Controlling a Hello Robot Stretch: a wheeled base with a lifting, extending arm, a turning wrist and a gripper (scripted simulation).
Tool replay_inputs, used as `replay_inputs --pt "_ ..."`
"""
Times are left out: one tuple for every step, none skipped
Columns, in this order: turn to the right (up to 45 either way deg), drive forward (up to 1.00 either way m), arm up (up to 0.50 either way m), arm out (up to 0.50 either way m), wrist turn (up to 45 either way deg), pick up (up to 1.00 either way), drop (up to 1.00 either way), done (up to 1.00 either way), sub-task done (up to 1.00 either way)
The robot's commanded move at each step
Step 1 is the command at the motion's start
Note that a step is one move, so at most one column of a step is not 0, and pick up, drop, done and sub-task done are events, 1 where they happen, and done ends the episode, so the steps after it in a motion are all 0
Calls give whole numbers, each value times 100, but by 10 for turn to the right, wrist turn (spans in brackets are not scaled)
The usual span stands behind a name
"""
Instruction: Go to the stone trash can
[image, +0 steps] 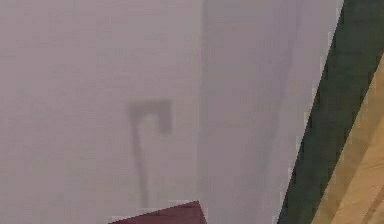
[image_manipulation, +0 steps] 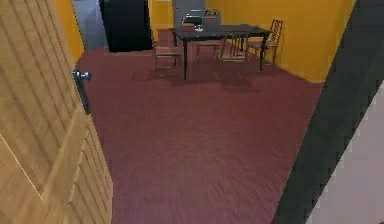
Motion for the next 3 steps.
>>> replay_inputs --pt "450 0 0 0 0 0 0 0 0" --pt "360 0 0 0 0 0 0 0 0" --pt "0 100 0 0 0 0 0 0 0"
